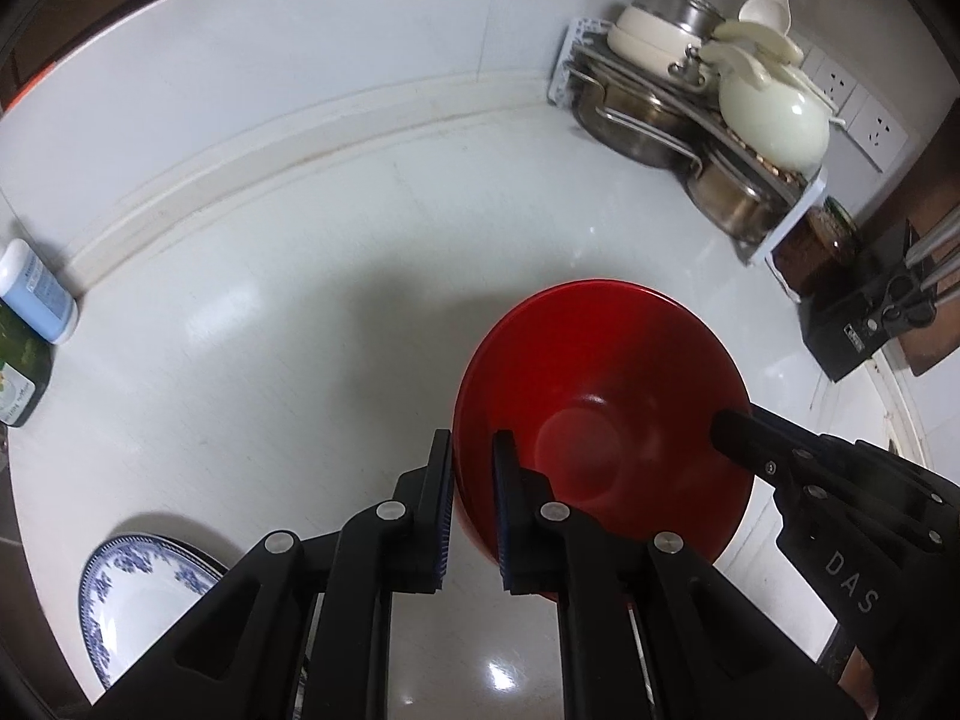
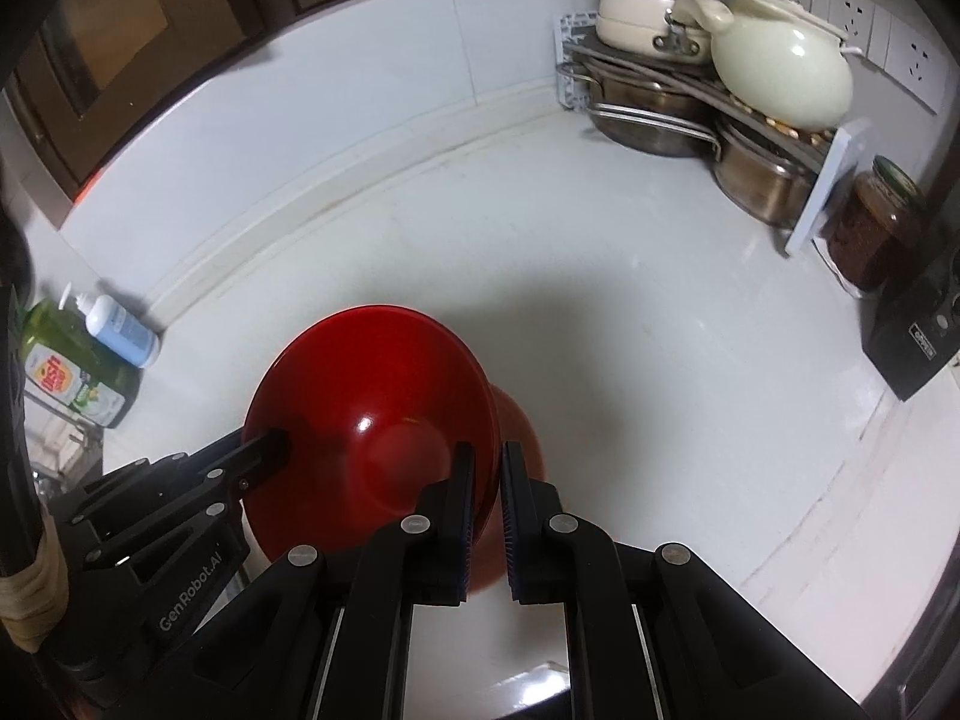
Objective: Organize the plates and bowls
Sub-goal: 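Lift the red bowl with both grippers and carry it over the pink bowl, then lower the red bowl into the pink bowl and open both grippers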
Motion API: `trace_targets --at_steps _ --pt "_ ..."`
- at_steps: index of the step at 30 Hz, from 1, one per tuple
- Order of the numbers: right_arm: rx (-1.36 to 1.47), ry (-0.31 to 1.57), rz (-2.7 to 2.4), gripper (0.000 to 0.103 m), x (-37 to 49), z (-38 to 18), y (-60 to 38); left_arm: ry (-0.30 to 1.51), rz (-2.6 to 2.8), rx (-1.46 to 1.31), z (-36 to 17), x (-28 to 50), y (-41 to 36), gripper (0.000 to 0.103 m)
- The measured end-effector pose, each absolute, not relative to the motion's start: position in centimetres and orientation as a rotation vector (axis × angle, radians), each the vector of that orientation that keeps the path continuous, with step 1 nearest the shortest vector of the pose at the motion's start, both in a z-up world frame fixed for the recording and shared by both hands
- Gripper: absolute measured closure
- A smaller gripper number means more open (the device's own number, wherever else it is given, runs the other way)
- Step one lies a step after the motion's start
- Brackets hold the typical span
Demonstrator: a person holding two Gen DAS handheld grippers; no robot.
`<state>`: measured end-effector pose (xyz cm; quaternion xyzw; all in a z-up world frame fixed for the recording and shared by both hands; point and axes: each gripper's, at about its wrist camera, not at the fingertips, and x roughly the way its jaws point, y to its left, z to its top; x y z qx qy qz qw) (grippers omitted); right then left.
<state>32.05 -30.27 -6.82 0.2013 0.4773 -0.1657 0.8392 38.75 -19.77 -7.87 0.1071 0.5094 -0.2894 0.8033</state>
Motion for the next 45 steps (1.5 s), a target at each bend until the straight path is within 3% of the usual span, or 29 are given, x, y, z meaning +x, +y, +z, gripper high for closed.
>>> trace_targets --at_steps 25,31,34,39,41,45 --pt "0.478 1.112 -0.300 0.093 31.9 -12.0 -31.6 1.139 -0.566 0.275 -10.2 38.6 -21.0 0.088" --pt "0.471 1.119 -0.285 0.092 32.2 -12.3 -31.7 1.158 -0.575 0.271 -10.5 38.8 -21.1 0.082" --pt "0.469 1.124 -0.276 0.092 32.3 -12.3 -31.6 1.151 -0.577 0.270 -10.2 38.7 -20.9 0.078" --pt "0.461 1.109 -0.258 0.091 32.2 -11.8 -31.7 1.118 -0.563 0.300 -9.1 38.5 -21.0 0.053" --pt "0.457 1.109 -0.262 0.089 32.0 -11.3 -31.7 1.092 -0.550 0.295 -8.3 38.6 -20.7 0.050" --pt "0.446 1.066 -0.288 0.067 31.4 -10.1 -31.8 1.067 -0.532 0.254 -7.1 39.0 -19.7 0.038"
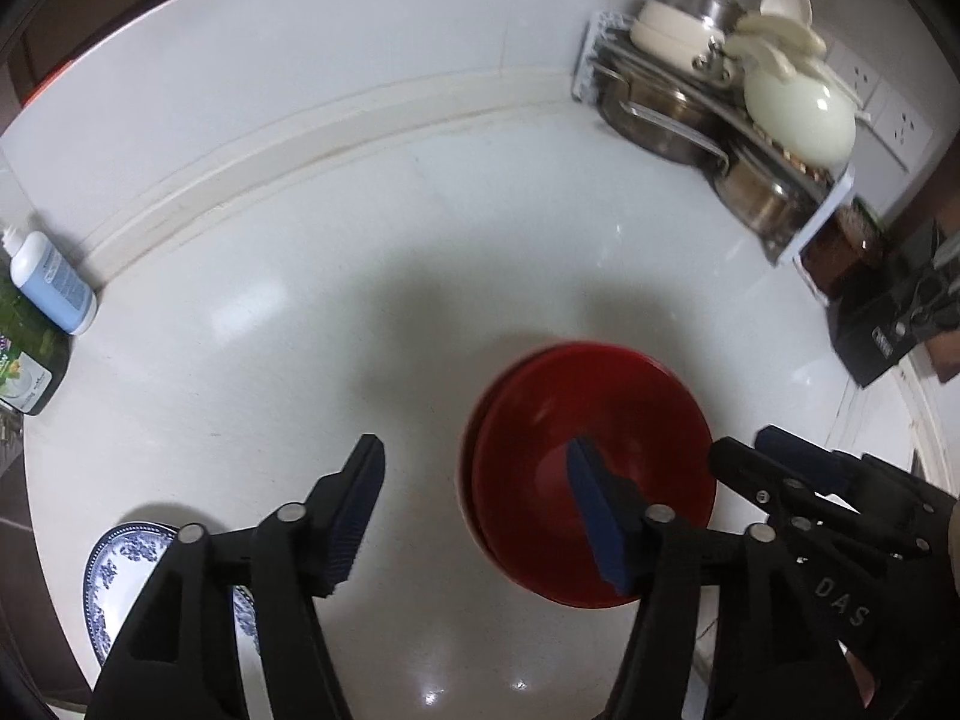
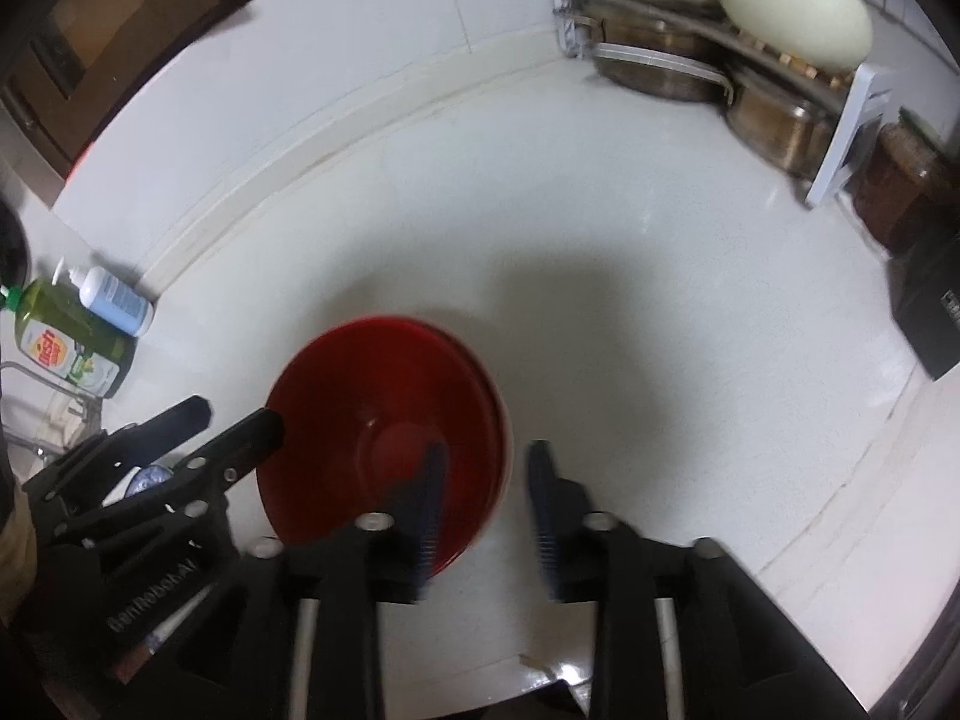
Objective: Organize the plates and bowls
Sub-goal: 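Lower the red bowl into the pink bowl and open both grippers, then close the left gripper on the rims of the stacked bowls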
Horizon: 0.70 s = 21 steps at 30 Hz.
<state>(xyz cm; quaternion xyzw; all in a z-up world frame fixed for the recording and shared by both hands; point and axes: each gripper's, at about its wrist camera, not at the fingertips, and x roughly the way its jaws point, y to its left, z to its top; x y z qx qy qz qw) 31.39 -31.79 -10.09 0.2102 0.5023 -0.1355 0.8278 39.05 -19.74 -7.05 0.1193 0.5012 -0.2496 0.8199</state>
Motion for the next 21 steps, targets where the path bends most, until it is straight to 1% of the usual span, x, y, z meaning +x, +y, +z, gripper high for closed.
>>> trace_targets --at_steps 2,3,4,14,21 --pt "0.449 1.032 -0.307 0.063 31.0 -9.4 -31.8 1.054 -0.518 0.255 -6.6 39.4 -19.4 0.037" --pt "0.450 1.017 -0.311 0.058 30.9 -9.1 -31.8 1.051 -0.511 0.257 -6.5 39.6 -19.3 0.036" --pt "0.455 1.006 -0.325 0.056 30.9 -8.9 -31.8 1.049 -0.503 0.261 -6.4 39.7 -19.2 0.036" --pt "0.456 1.006 -0.450 0.056 30.7 -10.8 -32.3 1.094 -0.467 0.314 -8.5 40.1 -17.5 0.036" --pt "0.527 0.994 -0.398 0.056 30.7 -12.3 -31.9 1.157 -0.510 0.299 -10.2 40.7 -18.6 0.036"
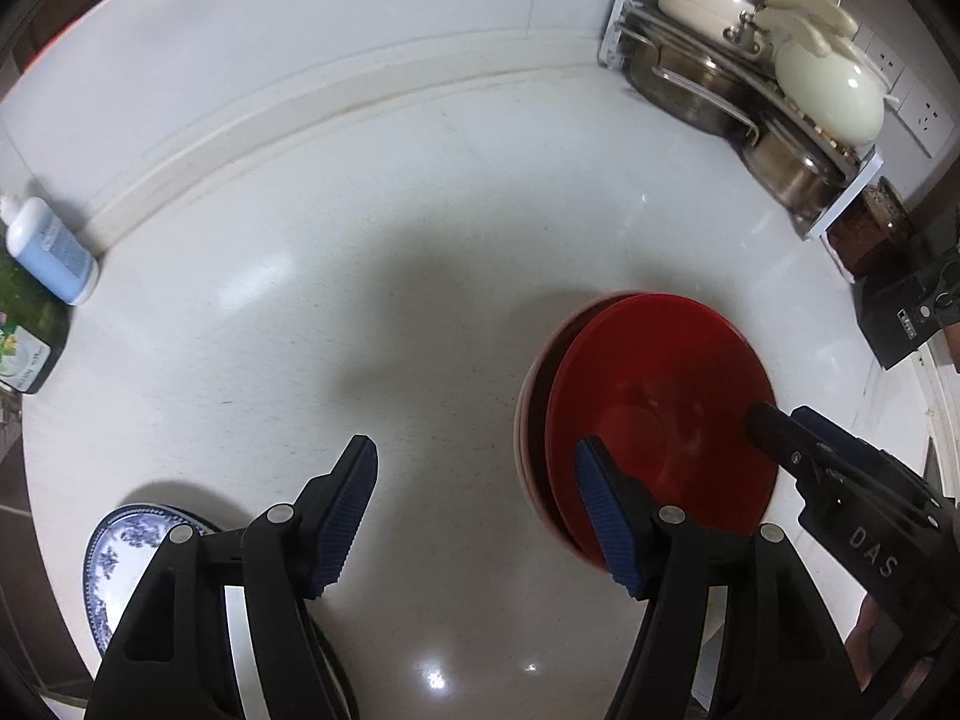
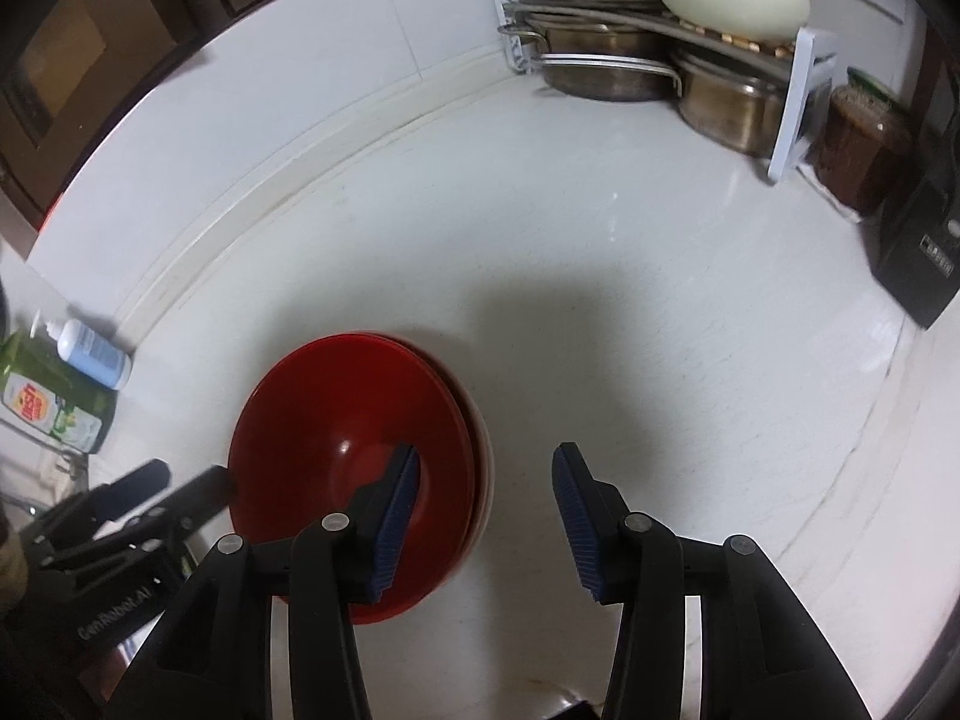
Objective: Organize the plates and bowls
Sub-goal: 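Close the left gripper on the rims of the stacked bowls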
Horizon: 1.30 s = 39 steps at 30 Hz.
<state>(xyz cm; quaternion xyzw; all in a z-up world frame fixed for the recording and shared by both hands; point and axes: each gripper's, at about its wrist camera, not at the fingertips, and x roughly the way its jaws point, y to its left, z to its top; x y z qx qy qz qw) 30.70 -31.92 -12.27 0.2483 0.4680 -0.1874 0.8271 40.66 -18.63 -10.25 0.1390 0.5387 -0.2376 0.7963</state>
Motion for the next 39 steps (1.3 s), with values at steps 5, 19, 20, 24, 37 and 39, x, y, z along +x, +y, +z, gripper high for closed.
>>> trace_targets --at_steps 5,19,20,24,37,39 --pt "0.571 1.035 -0.404 0.056 31.3 -13.7 -32.4 1.194 -0.494 0.309 -11.5 41.8 -19.4 0.036" --pt "0.627 1.127 -0.384 0.069 33.3 -16.0 -32.8 1.298 -0.542 0.292 -13.4 43.0 -21.2 0.059" --pt "0.637 1.137 -0.381 0.070 33.4 -16.2 -32.9 1.301 -0.546 0.288 -13.4 43.1 -21.1 0.061" --pt "0.655 1.146 -0.374 0.073 33.6 -16.5 -33.0 1.316 -0.574 0.268 -13.5 43.0 -21.1 0.071" --pt "0.662 1.179 -0.353 0.079 33.7 -16.7 -32.5 1.347 -0.580 0.246 -13.7 42.9 -20.9 0.080" --pt "0.661 1.183 -0.353 0.079 33.9 -16.7 -32.4 1.348 -0.573 0.241 -13.7 42.9 -20.9 0.080"
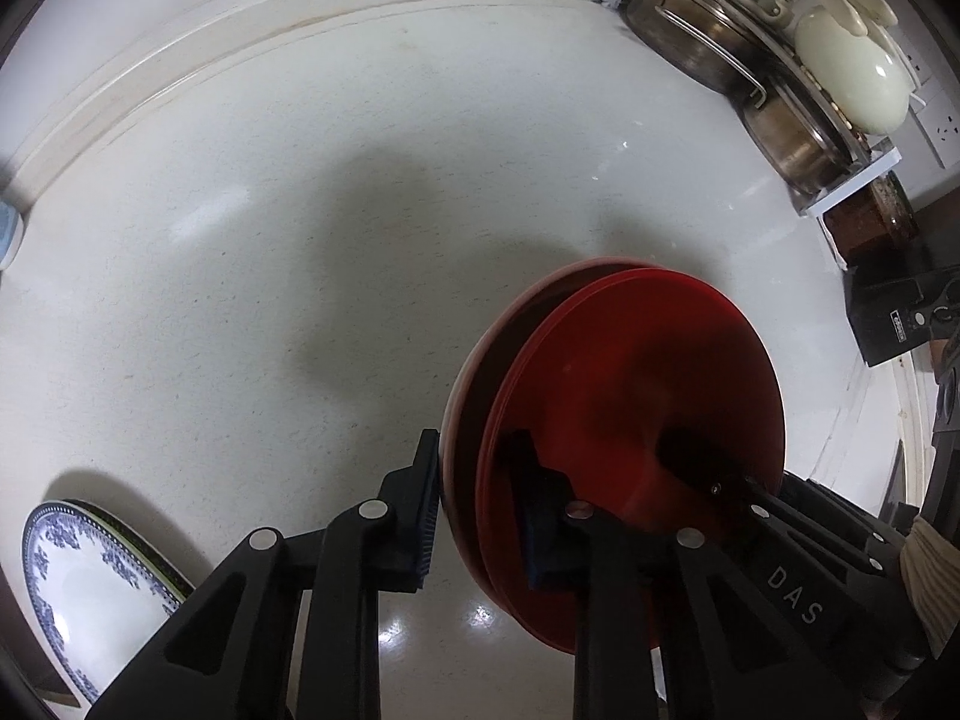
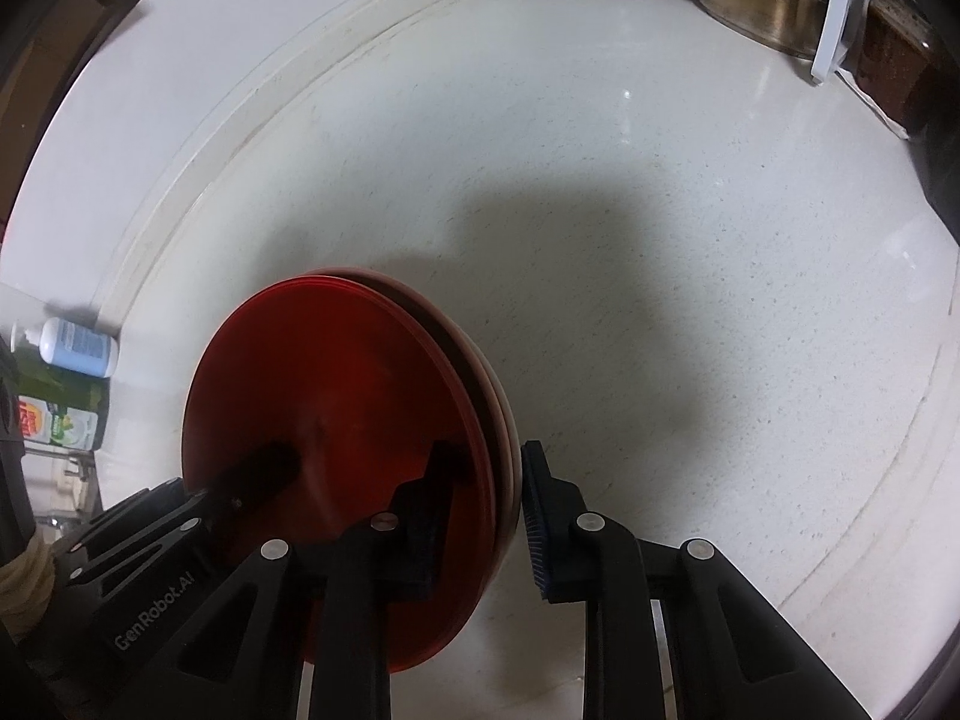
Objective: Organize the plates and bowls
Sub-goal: 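Close the left gripper on the rims of the stacked bowls, then carry the bowl stack with the left gripper over the blue-and-white plate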
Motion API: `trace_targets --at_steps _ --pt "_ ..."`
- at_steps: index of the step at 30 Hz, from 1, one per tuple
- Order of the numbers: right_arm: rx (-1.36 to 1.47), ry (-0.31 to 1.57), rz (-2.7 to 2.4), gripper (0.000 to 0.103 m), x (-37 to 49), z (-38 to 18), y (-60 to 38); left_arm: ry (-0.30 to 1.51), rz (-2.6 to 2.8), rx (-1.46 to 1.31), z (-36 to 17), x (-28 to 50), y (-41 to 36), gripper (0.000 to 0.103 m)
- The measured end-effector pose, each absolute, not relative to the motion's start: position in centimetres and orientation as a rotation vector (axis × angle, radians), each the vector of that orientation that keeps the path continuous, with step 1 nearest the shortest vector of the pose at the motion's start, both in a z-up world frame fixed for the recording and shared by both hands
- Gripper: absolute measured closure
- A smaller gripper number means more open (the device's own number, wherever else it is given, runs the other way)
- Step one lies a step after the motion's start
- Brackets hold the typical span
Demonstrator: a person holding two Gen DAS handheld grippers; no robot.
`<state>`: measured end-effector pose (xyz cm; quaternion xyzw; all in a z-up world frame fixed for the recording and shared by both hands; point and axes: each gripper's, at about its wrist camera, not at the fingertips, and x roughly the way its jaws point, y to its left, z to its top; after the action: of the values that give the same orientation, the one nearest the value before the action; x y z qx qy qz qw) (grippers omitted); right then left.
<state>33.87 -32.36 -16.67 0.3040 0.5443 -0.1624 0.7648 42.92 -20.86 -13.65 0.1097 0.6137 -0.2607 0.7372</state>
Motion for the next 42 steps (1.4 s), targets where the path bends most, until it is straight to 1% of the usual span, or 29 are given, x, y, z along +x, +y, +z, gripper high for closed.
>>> trace_targets --at_steps 7,16,25,34,42 --pt "0.659 1.177 -0.340 0.079 33.6 -16.0 -32.4 1.305 -0.553 0.224 -12.5 42.4 -20.0 0.080" --pt "0.563 1.128 -0.295 0.079 33.9 -12.9 -29.6 1.256 -0.518 0.132 -10.2 42.1 -15.4 0.080" --pt "0.458 1.107 -0.180 0.079 34.9 -10.3 -23.9 1.216 -0.412 0.027 -8.1 41.7 -7.6 0.080" --pt "0.365 1.118 -0.032 0.079 35.9 -9.3 -17.1 1.192 -0.281 -0.067 -7.4 40.1 0.4 0.080" --pt "0.300 1.123 0.070 0.079 36.0 -8.6 -11.9 1.174 -0.192 -0.122 -7.0 37.9 5.2 0.080"
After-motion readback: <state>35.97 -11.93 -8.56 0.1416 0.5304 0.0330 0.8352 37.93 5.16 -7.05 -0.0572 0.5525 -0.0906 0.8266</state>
